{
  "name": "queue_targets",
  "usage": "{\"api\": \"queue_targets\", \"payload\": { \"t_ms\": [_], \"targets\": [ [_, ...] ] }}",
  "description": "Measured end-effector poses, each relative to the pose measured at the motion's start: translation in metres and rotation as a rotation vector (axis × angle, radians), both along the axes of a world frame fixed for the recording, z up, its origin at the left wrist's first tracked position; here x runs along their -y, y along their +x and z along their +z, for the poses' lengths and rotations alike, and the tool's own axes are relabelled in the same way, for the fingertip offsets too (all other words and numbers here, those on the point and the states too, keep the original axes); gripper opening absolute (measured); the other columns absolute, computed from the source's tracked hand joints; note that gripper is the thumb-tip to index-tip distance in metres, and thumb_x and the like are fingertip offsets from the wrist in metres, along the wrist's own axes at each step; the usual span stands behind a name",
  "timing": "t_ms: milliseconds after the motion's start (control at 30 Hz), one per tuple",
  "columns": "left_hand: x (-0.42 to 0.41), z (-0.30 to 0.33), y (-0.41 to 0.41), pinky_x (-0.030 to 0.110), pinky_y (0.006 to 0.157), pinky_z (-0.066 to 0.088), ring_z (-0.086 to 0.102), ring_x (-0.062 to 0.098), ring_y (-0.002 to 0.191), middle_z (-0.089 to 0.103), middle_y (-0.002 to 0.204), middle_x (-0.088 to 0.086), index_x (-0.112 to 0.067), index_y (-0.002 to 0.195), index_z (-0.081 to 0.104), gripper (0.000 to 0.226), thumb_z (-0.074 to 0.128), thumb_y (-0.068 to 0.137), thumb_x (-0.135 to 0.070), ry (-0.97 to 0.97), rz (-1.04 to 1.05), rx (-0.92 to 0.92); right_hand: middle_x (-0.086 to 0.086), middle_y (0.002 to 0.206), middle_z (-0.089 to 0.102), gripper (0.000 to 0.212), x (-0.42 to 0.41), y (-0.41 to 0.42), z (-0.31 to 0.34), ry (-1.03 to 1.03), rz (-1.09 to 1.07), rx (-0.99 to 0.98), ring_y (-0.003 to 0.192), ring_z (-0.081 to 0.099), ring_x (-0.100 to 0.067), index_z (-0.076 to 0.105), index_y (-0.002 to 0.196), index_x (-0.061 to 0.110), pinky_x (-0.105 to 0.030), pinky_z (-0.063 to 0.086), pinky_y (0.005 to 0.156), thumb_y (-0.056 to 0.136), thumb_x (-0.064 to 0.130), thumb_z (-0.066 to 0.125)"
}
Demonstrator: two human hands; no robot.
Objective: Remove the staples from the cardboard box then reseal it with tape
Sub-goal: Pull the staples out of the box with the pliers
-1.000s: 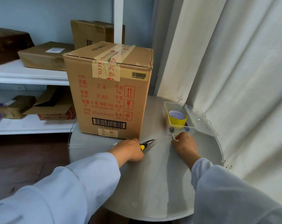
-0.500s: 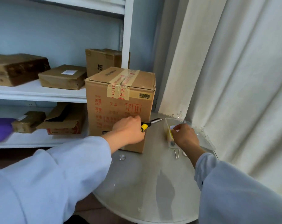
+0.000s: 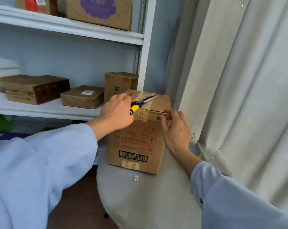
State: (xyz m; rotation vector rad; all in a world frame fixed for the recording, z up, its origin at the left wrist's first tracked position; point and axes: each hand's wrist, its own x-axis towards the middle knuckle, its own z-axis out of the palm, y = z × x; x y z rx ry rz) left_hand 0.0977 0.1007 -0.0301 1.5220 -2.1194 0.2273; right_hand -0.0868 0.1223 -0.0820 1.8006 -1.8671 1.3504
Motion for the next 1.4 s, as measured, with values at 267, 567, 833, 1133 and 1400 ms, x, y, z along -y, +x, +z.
{"api": "queue_targets", "payload": {
  "t_ms": [267,567,833,1133,1400],
  "targets": [
    [0.006,0.004,0.006,0.044,0.091,0.043,0.056,0.029,0.084,0.058,0.089,0.006,-0.015,0.103,0.045,0.015,0.049,0.089,-0.021,0.089,-0.017,-0.028,0.002,0.155,0.029,0.053,0.015,0.011,-0.011,0.140,-0.022,-0.038,0.141,0.024,-0.022,0.035,0.146,0.019,-0.036,0.029,0.112,0.095,0.028,0.048],
    [0.014,0.022,0.000,0.029,0.054,0.032,0.052,0.025,0.078,0.055,0.092,0.008,-0.012,0.116,0.048,0.027,0.051,0.089,-0.014,0.160,-0.057,-0.129,0.001,0.161,-0.004,0.081,0.016,0.024,-0.009,0.201,0.162,-0.068,0.149,-0.003,-0.019,0.010,0.152,0.028,-0.043,0.007,0.121,0.086,0.058,0.047],
    [0.016,0.008,-0.006,0.031,0.063,0.038,0.053,0.027,0.081,0.057,0.091,0.003,-0.021,0.121,0.046,0.037,0.055,0.085,-0.017,0.092,-0.120,0.014,0.006,0.161,0.000,0.084,0.032,0.036,-0.013,0.235,0.122,0.067,0.148,-0.006,-0.020,0.021,0.147,0.031,-0.051,0.021,0.117,0.080,0.061,0.062],
    [0.025,0.007,0.010,0.029,0.066,0.040,0.051,0.016,0.090,0.059,0.103,-0.006,-0.025,0.111,0.057,0.033,0.062,0.080,-0.017,-0.023,-0.170,-0.020,0.009,0.160,0.007,0.083,0.034,0.002,-0.016,0.177,0.280,0.139,0.147,0.010,-0.015,0.028,0.144,0.033,-0.042,0.030,0.114,0.075,0.057,0.068],
    [0.027,0.011,0.002,0.028,0.069,0.042,0.051,0.014,0.095,0.057,0.106,-0.009,-0.030,0.117,0.056,0.036,0.061,0.081,-0.023,0.022,-0.222,0.202,0.014,0.159,0.011,0.080,0.029,-0.042,-0.008,0.269,0.418,0.184,0.142,0.027,-0.016,0.024,0.143,0.040,-0.039,0.027,0.113,0.079,0.047,0.071]
  ]
}}
